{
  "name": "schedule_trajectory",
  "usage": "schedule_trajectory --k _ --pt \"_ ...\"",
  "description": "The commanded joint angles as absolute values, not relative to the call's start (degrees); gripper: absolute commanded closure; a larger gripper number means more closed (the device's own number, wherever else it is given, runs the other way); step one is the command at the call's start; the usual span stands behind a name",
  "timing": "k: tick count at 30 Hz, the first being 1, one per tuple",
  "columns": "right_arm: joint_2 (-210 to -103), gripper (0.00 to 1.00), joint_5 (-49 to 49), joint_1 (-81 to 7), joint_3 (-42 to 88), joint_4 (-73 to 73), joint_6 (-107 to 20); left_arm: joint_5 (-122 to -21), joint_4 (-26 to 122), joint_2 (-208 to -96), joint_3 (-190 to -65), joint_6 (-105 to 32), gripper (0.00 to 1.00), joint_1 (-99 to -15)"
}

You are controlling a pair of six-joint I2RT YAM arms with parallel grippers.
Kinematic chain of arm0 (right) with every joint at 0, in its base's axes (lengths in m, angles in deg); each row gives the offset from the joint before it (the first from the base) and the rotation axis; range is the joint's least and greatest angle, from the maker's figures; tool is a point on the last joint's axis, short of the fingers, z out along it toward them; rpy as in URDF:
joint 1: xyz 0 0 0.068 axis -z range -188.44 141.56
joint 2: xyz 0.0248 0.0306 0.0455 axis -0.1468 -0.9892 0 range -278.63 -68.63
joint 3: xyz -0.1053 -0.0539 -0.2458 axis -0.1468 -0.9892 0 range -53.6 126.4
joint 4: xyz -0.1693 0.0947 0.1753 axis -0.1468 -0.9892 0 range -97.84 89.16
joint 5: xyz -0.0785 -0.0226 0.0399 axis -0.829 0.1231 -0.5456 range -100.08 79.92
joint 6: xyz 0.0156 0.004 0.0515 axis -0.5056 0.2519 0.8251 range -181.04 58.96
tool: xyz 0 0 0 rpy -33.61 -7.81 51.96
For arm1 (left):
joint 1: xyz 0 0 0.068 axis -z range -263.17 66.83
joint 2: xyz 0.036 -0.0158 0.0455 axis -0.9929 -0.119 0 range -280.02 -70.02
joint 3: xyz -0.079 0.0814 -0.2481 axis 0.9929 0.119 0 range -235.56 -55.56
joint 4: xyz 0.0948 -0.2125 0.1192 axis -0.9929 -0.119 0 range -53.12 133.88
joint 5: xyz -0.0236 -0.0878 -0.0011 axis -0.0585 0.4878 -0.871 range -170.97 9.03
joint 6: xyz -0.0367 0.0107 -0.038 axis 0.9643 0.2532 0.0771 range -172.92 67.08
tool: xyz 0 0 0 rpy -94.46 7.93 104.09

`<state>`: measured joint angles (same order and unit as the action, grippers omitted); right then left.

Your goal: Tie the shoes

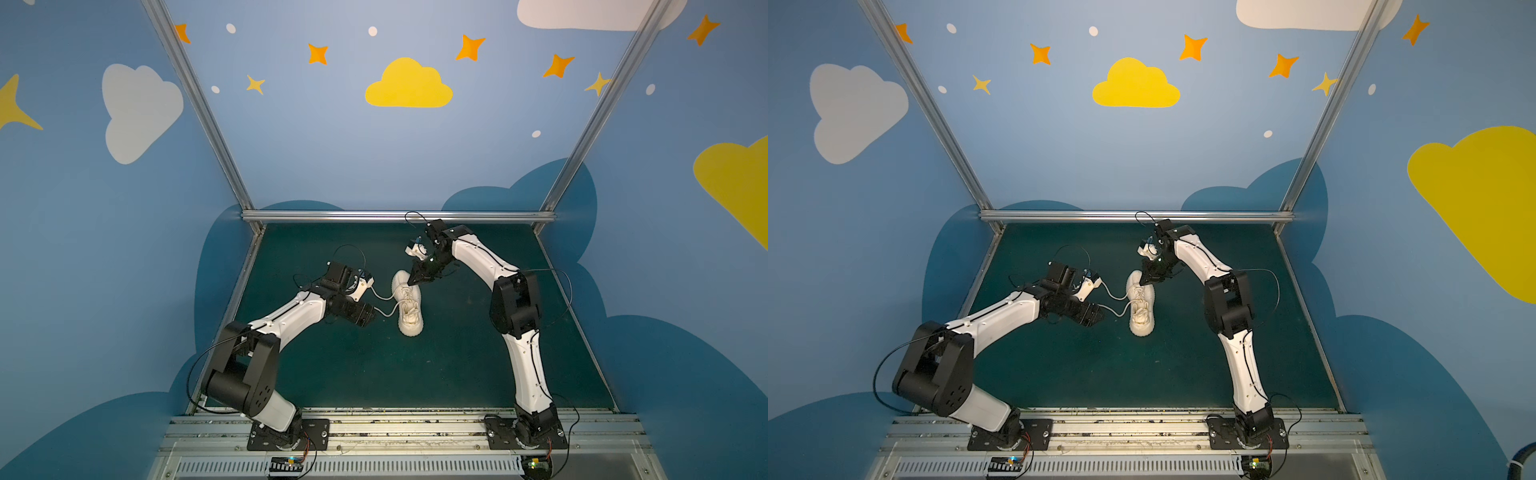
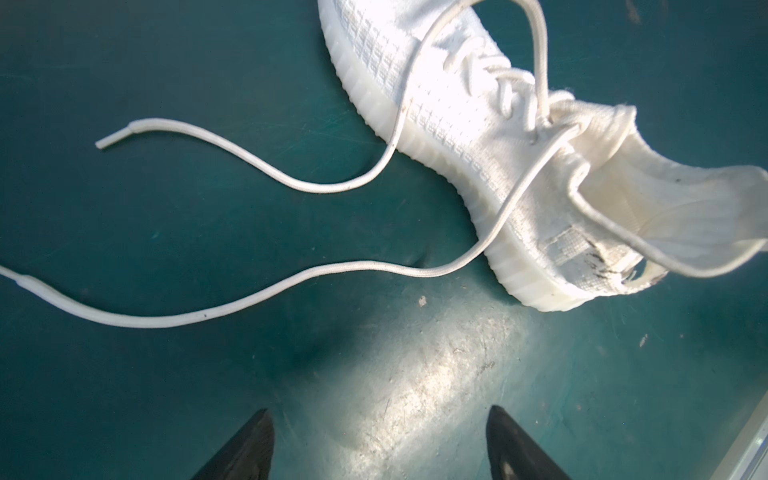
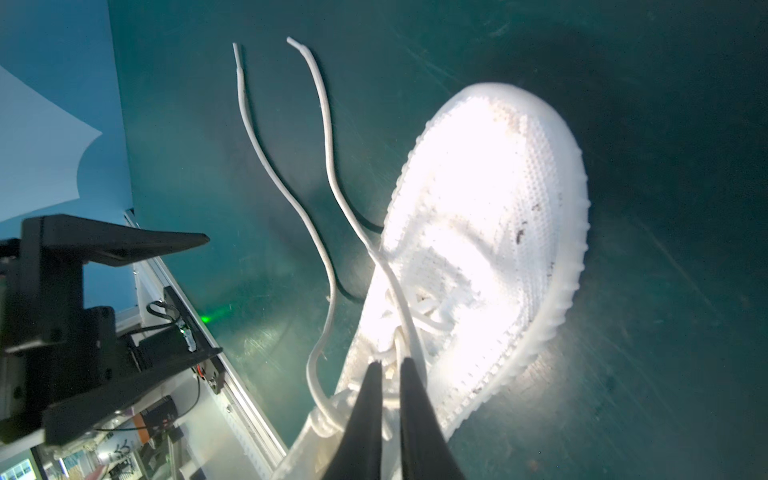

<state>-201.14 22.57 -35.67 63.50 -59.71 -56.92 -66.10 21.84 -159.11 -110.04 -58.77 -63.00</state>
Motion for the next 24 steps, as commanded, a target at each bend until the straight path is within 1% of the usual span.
schedule_trajectory --k 1,8,11,16,19,24 --pt "-198.96 0.8 23.26 -36.2 60.9 -60.1 -57.22 -64.98 22.14 -158.85 -109.78 -58.81 0.2 -63.09" --pt "-199.24 0.8 22.89 -36.22 60.33 -60.04 -56.78 -64.83 22.04 -159.37 -110.32 -58.59 0.2 -63.06" --pt "-198.77 0.78 22.71 -36.36 60.51 -60.28 -56.78 -64.99 22.04 -158.98 -109.99 -58.46 0.2 -63.11" --pt "-196.06 0.77 21.79 -36.26 60.25 -60.15 -56.27 -64.82 23.04 -158.39 -109.29 -58.24 0.2 -63.04" --pt "-195.29 0.8 21.91 -35.87 60.5 -58.64 -55.34 -64.56 23.46 -158.67 -109.61 -57.72 0.2 -63.26" --pt "-198.96 0.87 22.23 -35.44 64.58 -59.06 -54.39 -64.2 23.98 -159.48 -110.23 -56.87 0.2 -63.5"
